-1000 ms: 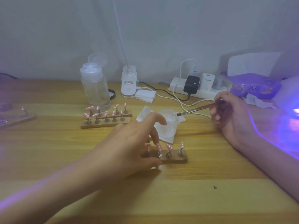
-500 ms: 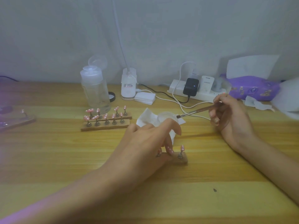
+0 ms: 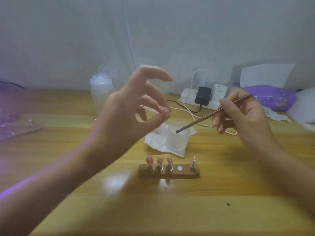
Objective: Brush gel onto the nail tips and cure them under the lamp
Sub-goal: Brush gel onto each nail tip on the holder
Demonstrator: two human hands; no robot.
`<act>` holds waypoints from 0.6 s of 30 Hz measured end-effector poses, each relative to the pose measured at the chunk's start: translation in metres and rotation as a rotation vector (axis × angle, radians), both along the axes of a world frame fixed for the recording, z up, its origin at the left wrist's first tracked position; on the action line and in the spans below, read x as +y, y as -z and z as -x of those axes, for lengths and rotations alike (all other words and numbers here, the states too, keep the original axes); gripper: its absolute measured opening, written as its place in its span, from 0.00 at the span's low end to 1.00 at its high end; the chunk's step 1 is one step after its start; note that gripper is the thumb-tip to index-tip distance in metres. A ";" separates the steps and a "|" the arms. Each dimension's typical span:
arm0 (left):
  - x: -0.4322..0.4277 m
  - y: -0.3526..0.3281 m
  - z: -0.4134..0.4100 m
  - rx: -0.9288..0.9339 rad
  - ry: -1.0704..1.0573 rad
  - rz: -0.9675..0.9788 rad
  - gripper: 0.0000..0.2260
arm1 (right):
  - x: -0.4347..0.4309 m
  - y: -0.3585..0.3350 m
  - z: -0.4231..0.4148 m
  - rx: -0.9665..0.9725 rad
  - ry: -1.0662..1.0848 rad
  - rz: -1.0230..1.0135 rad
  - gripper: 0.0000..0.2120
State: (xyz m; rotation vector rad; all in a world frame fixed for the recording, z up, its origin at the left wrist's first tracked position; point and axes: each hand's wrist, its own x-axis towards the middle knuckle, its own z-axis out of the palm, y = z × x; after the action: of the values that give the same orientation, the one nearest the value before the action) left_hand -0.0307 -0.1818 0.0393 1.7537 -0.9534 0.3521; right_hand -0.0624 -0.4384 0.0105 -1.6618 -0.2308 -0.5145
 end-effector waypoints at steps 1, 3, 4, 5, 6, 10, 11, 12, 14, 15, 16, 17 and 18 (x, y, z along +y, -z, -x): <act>0.001 0.001 -0.006 0.070 0.018 0.024 0.19 | 0.003 -0.004 0.000 -0.015 0.004 0.034 0.08; 0.001 0.007 -0.017 0.190 0.058 0.045 0.20 | 0.008 -0.009 -0.001 -0.018 0.005 0.091 0.09; -0.001 0.011 -0.021 0.229 0.073 0.049 0.20 | 0.010 -0.011 -0.003 -0.003 0.000 0.113 0.09; -0.002 0.015 -0.025 0.254 0.082 0.050 0.20 | 0.011 -0.011 -0.005 0.017 -0.006 0.134 0.10; -0.004 0.019 -0.029 0.268 0.087 0.047 0.19 | 0.012 -0.011 -0.007 0.036 -0.011 0.156 0.10; -0.012 0.035 -0.038 0.254 0.082 0.042 0.19 | 0.016 -0.007 -0.010 0.078 -0.017 0.248 0.09; -0.013 0.038 -0.038 0.246 0.077 0.051 0.18 | 0.016 -0.006 -0.010 0.080 -0.021 0.262 0.09; -0.015 0.041 -0.039 0.240 0.076 0.059 0.18 | 0.017 -0.005 -0.010 0.082 -0.027 0.274 0.09; -0.018 0.047 -0.038 0.220 0.077 0.064 0.18 | 0.019 -0.002 -0.009 0.086 -0.043 0.291 0.09; -0.019 0.049 -0.038 0.208 0.076 0.065 0.18 | 0.019 -0.002 -0.009 0.085 -0.051 0.290 0.09; -0.020 0.051 -0.038 0.201 0.077 0.071 0.18 | 0.020 -0.001 -0.009 0.085 -0.057 0.278 0.09; -0.020 0.053 -0.037 0.198 0.078 0.083 0.18 | 0.019 -0.002 -0.009 0.083 -0.056 0.252 0.10; -0.019 0.055 -0.037 0.197 0.075 0.097 0.18 | 0.018 -0.003 -0.009 0.076 -0.045 0.218 0.10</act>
State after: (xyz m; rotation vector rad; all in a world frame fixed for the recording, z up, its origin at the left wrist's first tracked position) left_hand 0.0061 -0.2010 -0.0157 1.6268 -0.8440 0.1711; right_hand -0.0530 -0.4204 0.0131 -1.8804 -0.2752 -0.4022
